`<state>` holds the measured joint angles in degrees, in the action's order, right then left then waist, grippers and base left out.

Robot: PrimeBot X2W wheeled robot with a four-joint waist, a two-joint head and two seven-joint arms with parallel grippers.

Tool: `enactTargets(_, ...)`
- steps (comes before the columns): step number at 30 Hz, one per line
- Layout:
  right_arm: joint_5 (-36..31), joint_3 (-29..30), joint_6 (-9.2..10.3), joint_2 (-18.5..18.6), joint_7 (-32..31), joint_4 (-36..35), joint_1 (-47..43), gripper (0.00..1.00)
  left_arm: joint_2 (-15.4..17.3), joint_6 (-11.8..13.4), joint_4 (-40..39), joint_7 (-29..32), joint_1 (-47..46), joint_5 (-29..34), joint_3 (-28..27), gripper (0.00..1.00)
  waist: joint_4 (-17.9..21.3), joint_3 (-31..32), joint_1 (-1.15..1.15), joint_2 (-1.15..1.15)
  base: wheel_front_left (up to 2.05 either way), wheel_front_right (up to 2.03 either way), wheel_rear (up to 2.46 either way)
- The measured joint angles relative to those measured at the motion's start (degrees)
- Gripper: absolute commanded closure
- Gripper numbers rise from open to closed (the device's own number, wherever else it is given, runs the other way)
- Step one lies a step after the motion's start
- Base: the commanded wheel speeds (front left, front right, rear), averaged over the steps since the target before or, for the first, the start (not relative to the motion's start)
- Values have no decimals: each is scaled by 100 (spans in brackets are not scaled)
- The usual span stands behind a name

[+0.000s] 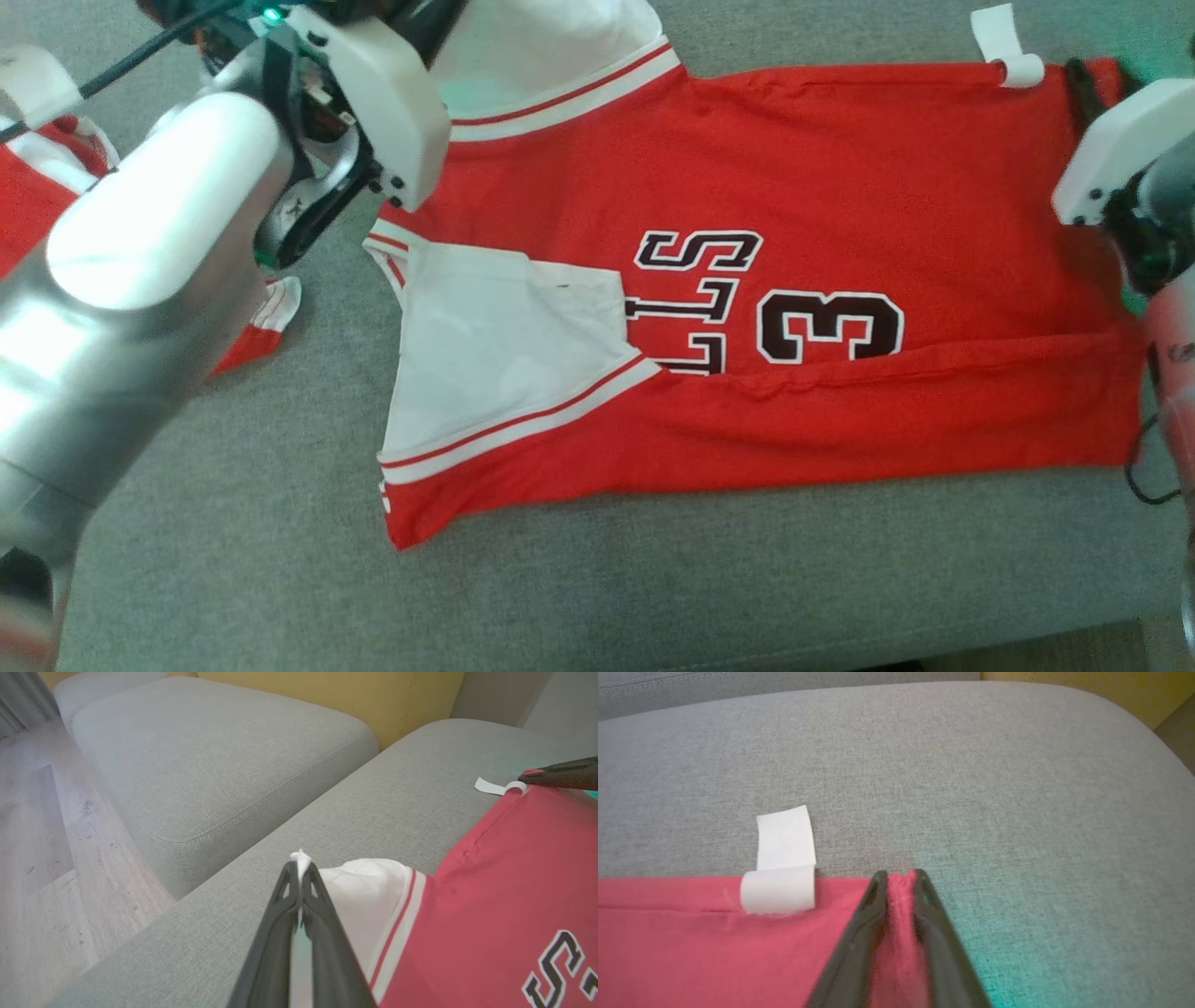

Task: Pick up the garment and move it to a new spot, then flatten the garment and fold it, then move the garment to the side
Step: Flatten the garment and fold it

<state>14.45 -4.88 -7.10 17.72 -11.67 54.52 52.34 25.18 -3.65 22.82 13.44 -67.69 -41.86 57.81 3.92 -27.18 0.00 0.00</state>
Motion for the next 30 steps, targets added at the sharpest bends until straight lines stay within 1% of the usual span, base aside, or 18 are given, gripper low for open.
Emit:
enactTargets(2,122,-111,0,-23,36,0,-1,100,33,33,75,-77,7,-1,-29,100,25,40,0,0,0,0,0)
enactTargets(6,399,-214,0,-16,307,-41,1,100,118,164,286,-330,108,-44,-164,100,70,152,-1,0,0,0,0)
enactTargets(10,857,-200,0,-38,539,-154,64,100,119,270,476,-732,141,-59,-369,100,103,230,-1,0,0,0,0)
enactTargets(13,955,-283,0,-4,762,-287,243,100,109,323,636,-957,103,-60,-476,100,111,227,0,0,0,0,0)
enactTargets(17,1063,-324,0,-7,946,-299,510,100,45,315,916,-1143,77,-177,-616,100,111,192,0,0,0,0,0)
enactTargets(23,1177,-236,0,-74,1384,-75,816,100,-212,312,1425,-1574,-311,-186,-758,100,113,127,0,0,0,0,0)
enactTargets(25,1177,-222,0,-82,1574,-4,939,100,-282,289,1591,-1731,-417,-151,-780,100,107,122,0,0,0,0,0)
enactTargets(26,1177,-222,0,-82,1574,-4,939,100,-282,289,1591,-1731,-417,-151,-780,100,107,122,0,0,0,0,0)
enactTargets(30,1180,-256,0,-111,1729,135,1060,100,-396,102,1852,-1890,-473,-138,-767,100,96,131,0,0,0,0,0)
